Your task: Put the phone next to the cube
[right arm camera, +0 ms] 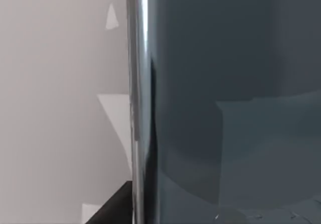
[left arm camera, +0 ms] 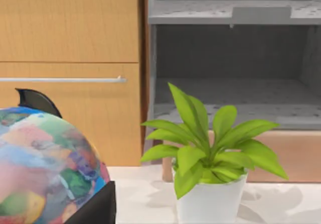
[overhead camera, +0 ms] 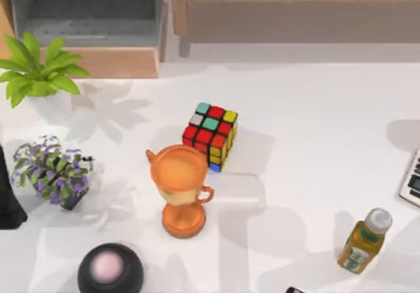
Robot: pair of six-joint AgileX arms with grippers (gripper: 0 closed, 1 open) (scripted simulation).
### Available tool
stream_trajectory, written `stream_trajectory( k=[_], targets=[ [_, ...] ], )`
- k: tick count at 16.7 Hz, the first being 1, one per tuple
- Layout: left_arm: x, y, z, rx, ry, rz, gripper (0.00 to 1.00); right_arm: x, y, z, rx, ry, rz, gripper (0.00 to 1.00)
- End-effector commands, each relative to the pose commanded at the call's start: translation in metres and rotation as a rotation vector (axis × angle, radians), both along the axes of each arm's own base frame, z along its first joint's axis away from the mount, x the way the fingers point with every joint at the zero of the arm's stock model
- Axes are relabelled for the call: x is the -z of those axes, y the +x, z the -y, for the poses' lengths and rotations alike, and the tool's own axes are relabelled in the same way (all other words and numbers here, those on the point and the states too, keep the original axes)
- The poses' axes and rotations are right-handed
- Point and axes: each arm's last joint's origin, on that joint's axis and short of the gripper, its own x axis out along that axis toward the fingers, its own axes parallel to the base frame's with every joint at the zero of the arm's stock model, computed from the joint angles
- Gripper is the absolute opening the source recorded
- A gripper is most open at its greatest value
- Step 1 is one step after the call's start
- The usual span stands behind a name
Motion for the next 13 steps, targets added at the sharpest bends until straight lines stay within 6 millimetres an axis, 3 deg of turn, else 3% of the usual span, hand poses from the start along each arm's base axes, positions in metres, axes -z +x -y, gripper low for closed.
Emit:
stream_trajectory(
  k=[7,13],
  targets=[
    [0.0,0.0,0.0,0.0,0.0,0.0,1.0,0.0,0.0,0.0,0.0,0.0,0.0,0.0],
    [0.0,0.0,0.0,0.0,0.0,0.0,1.0,-0.022,0.0,0.0,0.0,-0.004,0.007,0.0]
  ],
)
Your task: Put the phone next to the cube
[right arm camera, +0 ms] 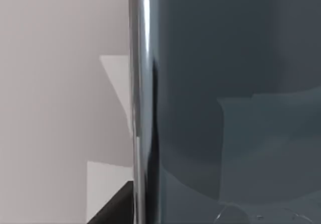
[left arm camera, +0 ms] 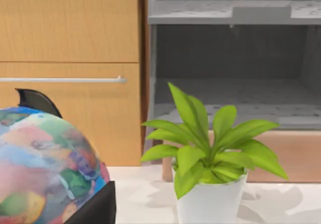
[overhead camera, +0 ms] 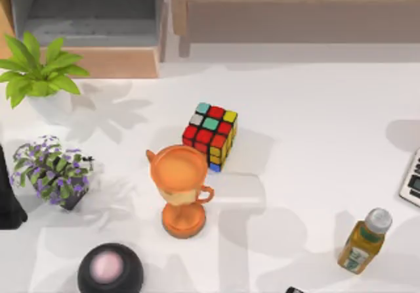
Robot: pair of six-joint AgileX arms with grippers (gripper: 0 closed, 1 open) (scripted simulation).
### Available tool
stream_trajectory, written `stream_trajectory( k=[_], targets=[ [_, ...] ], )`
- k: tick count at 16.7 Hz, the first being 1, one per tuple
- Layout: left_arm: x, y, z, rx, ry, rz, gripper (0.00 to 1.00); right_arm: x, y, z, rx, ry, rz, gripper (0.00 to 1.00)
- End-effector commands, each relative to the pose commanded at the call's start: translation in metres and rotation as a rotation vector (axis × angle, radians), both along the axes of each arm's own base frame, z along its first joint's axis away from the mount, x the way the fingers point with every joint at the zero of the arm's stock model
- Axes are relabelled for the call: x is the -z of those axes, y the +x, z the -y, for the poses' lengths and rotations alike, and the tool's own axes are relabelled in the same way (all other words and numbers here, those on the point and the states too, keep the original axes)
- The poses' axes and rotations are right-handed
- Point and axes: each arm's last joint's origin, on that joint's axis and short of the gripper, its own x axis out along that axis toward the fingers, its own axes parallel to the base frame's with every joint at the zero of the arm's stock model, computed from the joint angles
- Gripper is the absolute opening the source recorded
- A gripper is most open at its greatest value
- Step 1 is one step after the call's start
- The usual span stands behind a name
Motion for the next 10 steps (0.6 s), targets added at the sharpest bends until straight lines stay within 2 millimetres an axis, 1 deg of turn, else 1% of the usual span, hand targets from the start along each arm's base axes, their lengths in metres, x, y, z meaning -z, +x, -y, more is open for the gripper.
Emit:
stream_trajectory(
  k=[2,6,8,10],
  targets=[
    [0.0,0.0,0.0,0.0,0.0,0.0,1.0,-0.005,0.0,0.0,-0.001,-0.004,0.008,0.0],
    [0.0,0.0,0.0,0.0,0.0,0.0,1.0,-0.003,0.0,0.0,0.001,-0.002,0.004,0.0],
    [0.0,0.0,0.0,0.0,0.0,0.0,1.0,-0.016,0.005,0.0,0.009,-0.025,0.038,0.0],
    [0.0,0.0,0.0,0.0,0.0,0.0,1.0,-0.037,0.014,-0.001,0.025,-0.058,0.092,0.0]
  ],
)
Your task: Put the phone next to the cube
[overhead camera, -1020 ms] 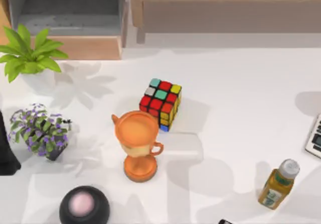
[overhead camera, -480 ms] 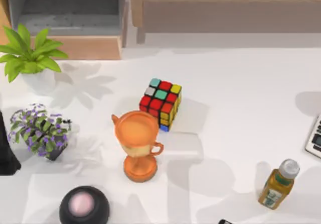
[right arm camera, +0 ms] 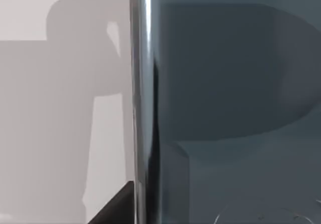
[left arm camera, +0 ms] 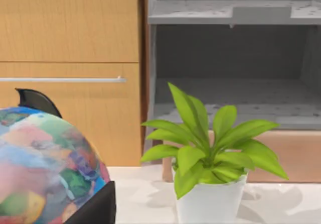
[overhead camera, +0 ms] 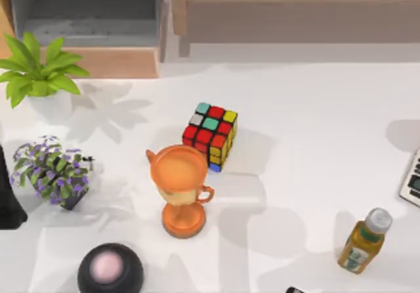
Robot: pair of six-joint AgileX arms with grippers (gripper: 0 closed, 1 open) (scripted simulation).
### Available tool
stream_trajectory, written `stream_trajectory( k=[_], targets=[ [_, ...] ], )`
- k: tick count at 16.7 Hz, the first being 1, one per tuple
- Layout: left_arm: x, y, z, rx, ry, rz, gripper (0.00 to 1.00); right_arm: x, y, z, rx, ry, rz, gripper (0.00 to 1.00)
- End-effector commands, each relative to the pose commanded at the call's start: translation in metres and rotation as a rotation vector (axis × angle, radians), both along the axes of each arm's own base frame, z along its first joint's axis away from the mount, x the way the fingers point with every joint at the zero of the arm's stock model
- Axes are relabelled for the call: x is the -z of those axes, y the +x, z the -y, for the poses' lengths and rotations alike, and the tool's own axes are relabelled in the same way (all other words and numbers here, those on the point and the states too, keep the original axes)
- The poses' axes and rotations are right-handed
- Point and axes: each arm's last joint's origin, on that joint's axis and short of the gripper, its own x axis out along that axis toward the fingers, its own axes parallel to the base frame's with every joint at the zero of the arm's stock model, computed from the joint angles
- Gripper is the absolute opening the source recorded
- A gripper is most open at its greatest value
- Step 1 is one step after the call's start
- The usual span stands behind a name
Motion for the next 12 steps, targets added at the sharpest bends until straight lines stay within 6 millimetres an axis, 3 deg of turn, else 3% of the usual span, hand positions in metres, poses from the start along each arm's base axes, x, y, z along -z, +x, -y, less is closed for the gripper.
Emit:
stream_trajectory(
  k=[3,6,12],
  targets=[
    [0.0,0.0,0.0,0.0,0.0,0.0,1.0,-0.033,0.019,-0.012,0.023,-0.033,0.08,0.0],
    [0.0,0.0,0.0,0.0,0.0,0.0,1.0,-0.06,0.04,-0.036,0.032,-0.031,0.134,0.0],
    [0.0,0.0,0.0,0.0,0.0,0.0,1.0,-0.082,0.082,-0.119,-0.009,0.047,0.119,0.0]
  ],
)
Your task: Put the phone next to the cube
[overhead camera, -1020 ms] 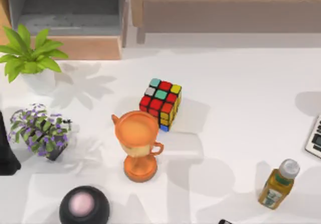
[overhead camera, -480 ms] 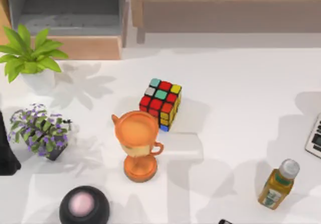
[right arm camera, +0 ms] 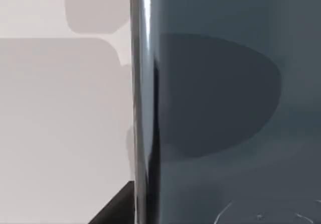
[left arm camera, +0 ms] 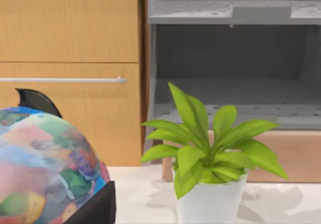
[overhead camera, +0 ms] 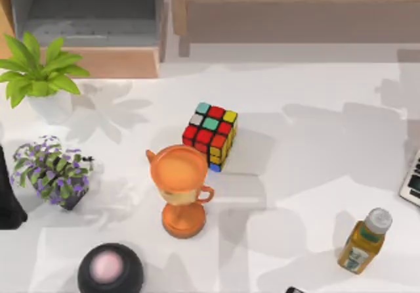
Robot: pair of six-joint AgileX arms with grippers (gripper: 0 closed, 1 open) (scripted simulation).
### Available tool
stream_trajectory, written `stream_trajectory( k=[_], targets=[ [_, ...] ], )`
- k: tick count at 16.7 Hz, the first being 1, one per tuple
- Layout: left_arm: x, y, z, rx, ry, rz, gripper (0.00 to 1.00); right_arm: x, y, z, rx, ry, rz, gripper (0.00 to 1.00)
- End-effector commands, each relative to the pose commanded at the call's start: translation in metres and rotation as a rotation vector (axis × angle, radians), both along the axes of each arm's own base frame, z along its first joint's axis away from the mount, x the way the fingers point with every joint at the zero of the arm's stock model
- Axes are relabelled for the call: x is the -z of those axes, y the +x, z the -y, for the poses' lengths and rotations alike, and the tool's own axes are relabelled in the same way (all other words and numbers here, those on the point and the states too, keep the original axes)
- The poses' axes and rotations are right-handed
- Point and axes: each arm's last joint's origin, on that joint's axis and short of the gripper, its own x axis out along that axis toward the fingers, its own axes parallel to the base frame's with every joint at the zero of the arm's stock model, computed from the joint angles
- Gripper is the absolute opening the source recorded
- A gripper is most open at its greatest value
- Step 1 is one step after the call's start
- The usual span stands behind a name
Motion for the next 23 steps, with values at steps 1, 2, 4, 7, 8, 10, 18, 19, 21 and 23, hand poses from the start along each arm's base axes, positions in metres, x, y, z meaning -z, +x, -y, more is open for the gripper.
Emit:
stream_trajectory(
  k=[1,2,4,7,8,10,18,19,21,23],
  targets=[
    [0.0,0.0,0.0,0.0,0.0,0.0,1.0,0.001,0.006,-0.017,-0.014,0.013,-0.017,0.0],
    [0.0,0.0,0.0,0.0,0.0,0.0,1.0,0.002,0.011,-0.034,-0.03,0.024,-0.036,0.0],
    [0.0,0.0,0.0,0.0,0.0,0.0,1.0,0.009,0.019,-0.069,-0.064,0.04,-0.08,0.0],
    [0.0,0.0,0.0,0.0,0.0,0.0,1.0,0.023,0.026,-0.119,-0.119,0.045,-0.143,0.0],
    [0.0,0.0,0.0,0.0,0.0,0.0,1.0,0.028,0.027,-0.135,-0.138,0.043,-0.16,0.0],
    [0.0,0.0,0.0,0.0,0.0,0.0,1.0,0.038,0.028,-0.163,-0.172,0.033,-0.187,0.0],
    [0.0,0.0,0.0,0.0,0.0,0.0,1.0,0.07,0.025,-0.227,-0.256,-0.015,-0.231,0.0],
    [0.0,0.0,0.0,0.0,0.0,0.0,1.0,0.07,0.025,-0.227,-0.256,-0.015,-0.231,0.0],
    [0.0,0.0,0.0,0.0,0.0,0.0,1.0,0.07,0.025,-0.227,-0.256,-0.015,-0.231,0.0],
    [0.0,0.0,0.0,0.0,0.0,0.0,1.0,0.07,0.026,-0.225,-0.251,-0.012,-0.231,0.0]
  ],
)
